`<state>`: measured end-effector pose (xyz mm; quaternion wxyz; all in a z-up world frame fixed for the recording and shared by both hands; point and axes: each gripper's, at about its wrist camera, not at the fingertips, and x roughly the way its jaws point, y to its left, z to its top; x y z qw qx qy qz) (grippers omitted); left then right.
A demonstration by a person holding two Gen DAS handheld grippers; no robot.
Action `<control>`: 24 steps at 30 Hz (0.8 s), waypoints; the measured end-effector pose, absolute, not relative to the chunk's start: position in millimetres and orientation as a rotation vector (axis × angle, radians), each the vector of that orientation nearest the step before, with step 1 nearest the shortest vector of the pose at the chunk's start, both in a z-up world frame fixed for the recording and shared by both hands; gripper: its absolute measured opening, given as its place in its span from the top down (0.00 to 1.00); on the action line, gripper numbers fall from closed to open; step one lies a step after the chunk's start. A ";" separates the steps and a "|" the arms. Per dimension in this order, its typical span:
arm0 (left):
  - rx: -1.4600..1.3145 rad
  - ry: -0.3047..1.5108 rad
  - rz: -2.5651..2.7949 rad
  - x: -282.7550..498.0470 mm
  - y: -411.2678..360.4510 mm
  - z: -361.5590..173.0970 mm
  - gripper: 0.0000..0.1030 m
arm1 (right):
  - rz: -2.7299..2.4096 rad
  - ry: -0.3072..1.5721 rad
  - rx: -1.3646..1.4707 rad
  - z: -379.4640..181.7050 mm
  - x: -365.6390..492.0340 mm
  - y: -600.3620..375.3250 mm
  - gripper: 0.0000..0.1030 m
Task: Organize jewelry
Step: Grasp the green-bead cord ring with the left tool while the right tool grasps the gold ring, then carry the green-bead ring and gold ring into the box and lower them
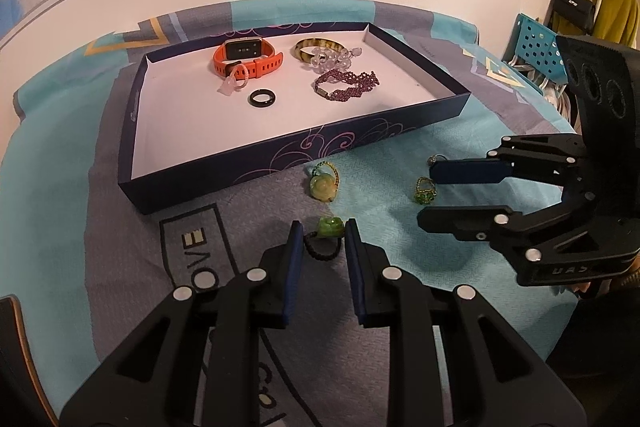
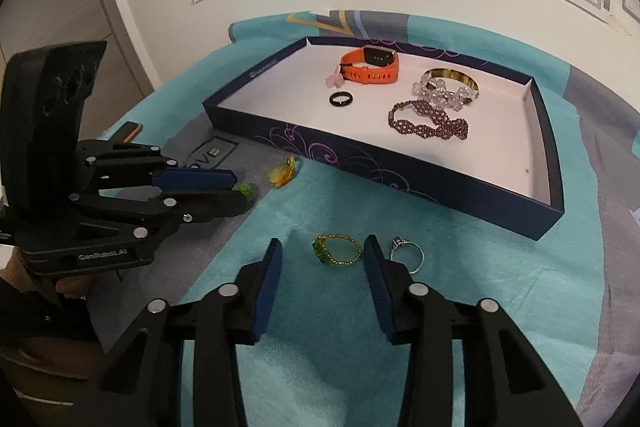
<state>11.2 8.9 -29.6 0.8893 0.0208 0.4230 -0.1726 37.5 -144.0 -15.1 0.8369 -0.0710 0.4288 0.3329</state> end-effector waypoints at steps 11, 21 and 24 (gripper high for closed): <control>0.034 0.881 -0.358 11.3 8.5 -30.2 0.79 | 0.686 0.906 -0.153 -16.2 39.7 -145.7 0.86; 0.021 0.876 -0.358 11.9 9.6 -29.1 0.79 | 0.685 0.892 -0.134 -13.5 39.7 -152.5 0.95; 0.018 0.872 -0.359 10.9 10.3 -28.0 0.79 | 0.686 0.881 -0.130 -10.8 38.5 -154.6 0.95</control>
